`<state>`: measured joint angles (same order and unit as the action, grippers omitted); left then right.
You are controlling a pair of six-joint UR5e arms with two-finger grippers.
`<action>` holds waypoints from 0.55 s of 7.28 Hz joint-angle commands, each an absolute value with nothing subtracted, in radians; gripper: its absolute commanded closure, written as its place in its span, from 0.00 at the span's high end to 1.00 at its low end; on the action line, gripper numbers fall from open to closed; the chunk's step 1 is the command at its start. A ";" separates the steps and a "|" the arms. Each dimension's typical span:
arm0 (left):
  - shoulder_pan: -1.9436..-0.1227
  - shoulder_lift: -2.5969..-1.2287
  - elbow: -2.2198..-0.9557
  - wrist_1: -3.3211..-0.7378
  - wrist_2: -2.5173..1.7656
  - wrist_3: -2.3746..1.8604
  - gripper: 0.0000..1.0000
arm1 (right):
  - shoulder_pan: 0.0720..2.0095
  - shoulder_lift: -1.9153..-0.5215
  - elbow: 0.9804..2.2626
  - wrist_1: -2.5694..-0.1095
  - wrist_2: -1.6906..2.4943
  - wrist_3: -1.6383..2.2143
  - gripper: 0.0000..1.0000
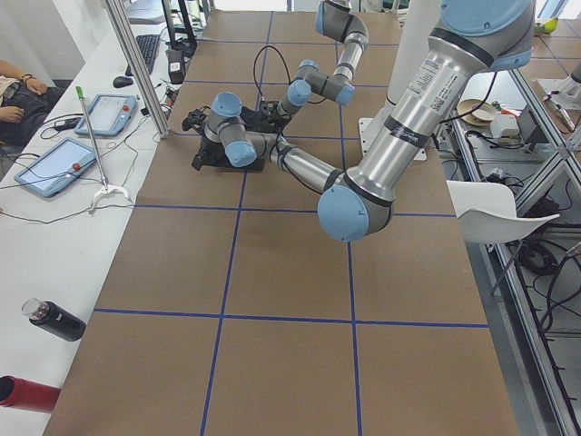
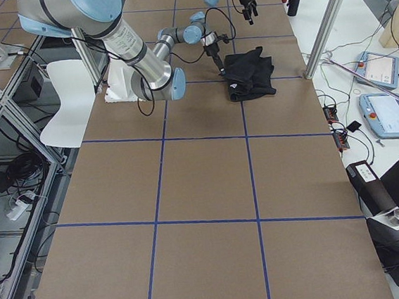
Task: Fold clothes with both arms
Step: 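Release the shirt and pull the right gripper back while the left rises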
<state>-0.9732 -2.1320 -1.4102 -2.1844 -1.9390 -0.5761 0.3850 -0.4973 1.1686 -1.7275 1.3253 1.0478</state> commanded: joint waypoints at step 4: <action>-0.971 -2.132 -1.414 -2.184 -1.939 -0.594 1.00 | 0.390 -0.499 1.190 -1.813 1.321 0.950 0.00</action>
